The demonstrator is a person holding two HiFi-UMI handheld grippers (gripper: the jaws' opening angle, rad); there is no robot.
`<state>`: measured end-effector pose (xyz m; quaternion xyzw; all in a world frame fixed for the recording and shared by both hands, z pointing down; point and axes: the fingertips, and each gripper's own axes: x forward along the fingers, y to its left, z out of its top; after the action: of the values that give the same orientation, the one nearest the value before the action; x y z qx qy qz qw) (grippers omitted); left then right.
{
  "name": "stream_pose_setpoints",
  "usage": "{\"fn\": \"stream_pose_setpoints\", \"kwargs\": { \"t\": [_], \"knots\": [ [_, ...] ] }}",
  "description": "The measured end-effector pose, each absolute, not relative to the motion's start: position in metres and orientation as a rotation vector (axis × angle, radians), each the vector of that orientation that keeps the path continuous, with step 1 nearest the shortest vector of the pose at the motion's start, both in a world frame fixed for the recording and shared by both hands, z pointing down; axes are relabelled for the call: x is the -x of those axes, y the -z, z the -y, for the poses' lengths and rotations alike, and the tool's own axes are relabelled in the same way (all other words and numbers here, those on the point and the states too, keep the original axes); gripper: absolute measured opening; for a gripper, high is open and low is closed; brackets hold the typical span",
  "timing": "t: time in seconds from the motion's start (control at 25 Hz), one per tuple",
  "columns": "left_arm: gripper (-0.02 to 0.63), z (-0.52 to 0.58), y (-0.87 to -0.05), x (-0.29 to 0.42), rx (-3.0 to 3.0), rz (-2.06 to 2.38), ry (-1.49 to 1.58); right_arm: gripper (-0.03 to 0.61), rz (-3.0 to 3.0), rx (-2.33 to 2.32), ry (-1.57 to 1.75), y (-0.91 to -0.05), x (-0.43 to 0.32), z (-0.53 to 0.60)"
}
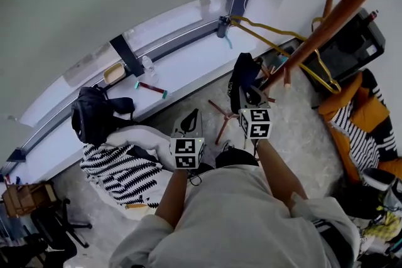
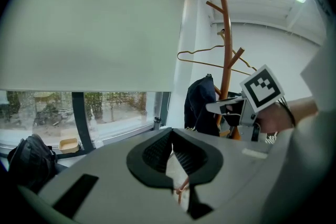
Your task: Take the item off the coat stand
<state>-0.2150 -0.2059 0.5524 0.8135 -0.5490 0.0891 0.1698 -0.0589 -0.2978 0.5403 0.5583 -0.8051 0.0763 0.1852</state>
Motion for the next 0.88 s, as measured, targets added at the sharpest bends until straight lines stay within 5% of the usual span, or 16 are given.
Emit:
{"fn": "stream_pose_setpoints", "kwargs": {
  "t": [0.88],
  "knots": [
    [0.011, 0.189, -0.56, 0.284, -2.121, 1.737, -0.198, 0.038, 2.492, -1.228, -0.098, -0.533, 0.145, 0.278]
  ]
}}
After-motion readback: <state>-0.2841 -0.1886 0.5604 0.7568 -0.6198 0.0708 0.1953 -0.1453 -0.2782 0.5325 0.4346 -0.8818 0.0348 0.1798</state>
